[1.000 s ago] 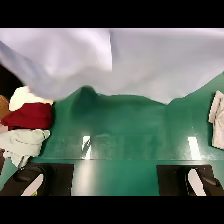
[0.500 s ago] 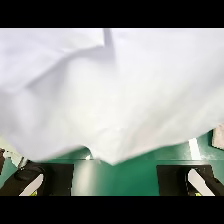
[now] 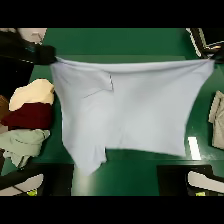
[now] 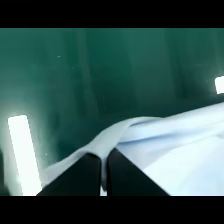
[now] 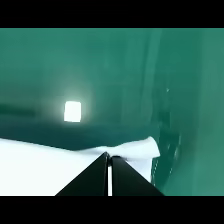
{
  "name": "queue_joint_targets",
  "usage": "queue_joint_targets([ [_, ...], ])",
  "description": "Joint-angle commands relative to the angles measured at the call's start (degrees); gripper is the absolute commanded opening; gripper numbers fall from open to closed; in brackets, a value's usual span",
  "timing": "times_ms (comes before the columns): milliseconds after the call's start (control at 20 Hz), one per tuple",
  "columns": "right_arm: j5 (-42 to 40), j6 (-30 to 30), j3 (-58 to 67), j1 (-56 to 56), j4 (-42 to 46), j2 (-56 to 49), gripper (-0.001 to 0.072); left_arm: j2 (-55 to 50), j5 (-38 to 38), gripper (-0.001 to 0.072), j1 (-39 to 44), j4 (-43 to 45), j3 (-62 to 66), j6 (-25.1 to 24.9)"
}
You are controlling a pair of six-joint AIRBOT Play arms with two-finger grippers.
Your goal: Fold the shirts.
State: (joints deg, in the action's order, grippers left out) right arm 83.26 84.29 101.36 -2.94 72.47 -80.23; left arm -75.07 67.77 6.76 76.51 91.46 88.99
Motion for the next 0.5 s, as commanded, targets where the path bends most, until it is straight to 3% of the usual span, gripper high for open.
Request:
queue_joint_targets([
  [0, -2.2, 0.2, 2.4, 1.3, 1.1, -12.1, 0.0013, -9.9, -14.8, 0.0025, -0.2, -0.2, -2.3, -3.1],
  [100, -4.4, 0.2, 7.8, 0.7, 0.7, -17.3, 0.0013, -12.8, -21.5, 0.0025, -0.2, -0.2, -2.3, -3.6],
  [250, -4.8, 0.1, 13.4, 0.7, 0.8, -20.7, 0.0013, -13.2, -23.3, 0.0026, -0.2, 0.0, -2.3, -7.0],
  [450, -2.2, 0.1, 10.5, 1.1, 2.2, -19.9, 0.0013, -13.2, -11.2, 0.0026, -0.2, 0.2, -3.0, -7.0],
])
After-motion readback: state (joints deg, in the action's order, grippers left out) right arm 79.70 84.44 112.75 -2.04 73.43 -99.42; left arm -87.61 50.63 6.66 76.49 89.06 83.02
